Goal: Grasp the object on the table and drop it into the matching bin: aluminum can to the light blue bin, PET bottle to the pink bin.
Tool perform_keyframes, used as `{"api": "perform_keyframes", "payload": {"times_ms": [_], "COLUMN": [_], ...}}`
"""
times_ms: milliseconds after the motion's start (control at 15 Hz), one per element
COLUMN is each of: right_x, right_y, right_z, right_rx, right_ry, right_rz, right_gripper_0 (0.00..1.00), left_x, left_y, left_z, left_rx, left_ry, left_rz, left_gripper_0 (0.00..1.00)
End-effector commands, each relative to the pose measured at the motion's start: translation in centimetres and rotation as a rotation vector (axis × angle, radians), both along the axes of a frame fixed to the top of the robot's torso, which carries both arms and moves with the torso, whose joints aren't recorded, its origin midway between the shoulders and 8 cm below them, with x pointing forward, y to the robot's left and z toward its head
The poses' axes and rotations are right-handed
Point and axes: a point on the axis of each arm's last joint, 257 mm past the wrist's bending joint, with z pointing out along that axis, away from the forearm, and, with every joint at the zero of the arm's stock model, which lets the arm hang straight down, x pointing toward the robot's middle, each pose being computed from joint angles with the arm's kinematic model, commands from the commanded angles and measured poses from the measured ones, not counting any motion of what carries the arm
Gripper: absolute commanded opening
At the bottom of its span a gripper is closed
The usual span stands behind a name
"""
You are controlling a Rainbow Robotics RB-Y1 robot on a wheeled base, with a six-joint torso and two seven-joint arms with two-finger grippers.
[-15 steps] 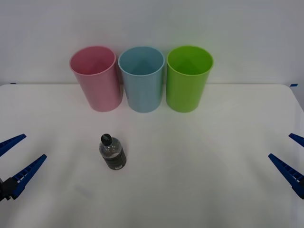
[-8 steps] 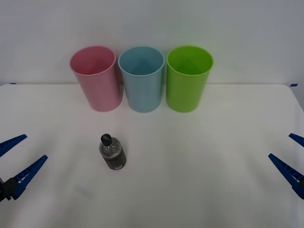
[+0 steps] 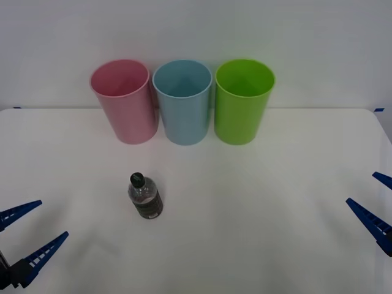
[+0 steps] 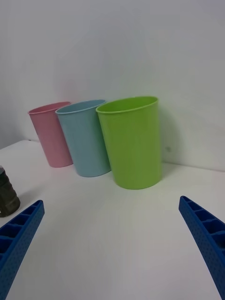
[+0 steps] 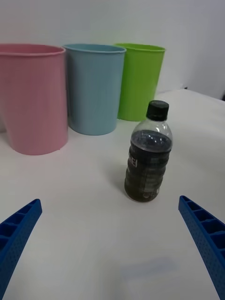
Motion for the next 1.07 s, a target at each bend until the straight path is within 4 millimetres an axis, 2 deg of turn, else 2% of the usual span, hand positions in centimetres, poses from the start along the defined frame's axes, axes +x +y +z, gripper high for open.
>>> {"api": "perform_keyframes", "payload": {"times_ms": [67, 333, 733, 1067], "right_x": [0.0, 0.0, 0.0, 0.0], "right_y": [0.0, 0.0, 0.0, 0.0], "right_z": [0.0, 0.0, 0.0, 0.0], "right_rx": [0.0, 0.0, 0.0, 0.0], "right_ry": [0.0, 0.0, 0.0, 0.0], "right_rz": [0.0, 0.0, 0.0, 0.0], "right_gripper_0": [1.0, 1.0, 1.0, 1.0], "left_x": [0.2, 1.0, 2.2, 3.9], "left_y": [-0.4, -2.0, -5.8, -7.9], "left_z": [-2.4, -4.7, -5.6, -6.2], "left_rx": [0.011, -0.003, -0.052, -0.036], "left_ry": [-0.012, -0.028, -0.064, -0.076], "left_rz": [0.001, -0.01, 0.009, 0.009], "left_gripper_0": [1.0, 1.0, 1.0, 1.0]}}
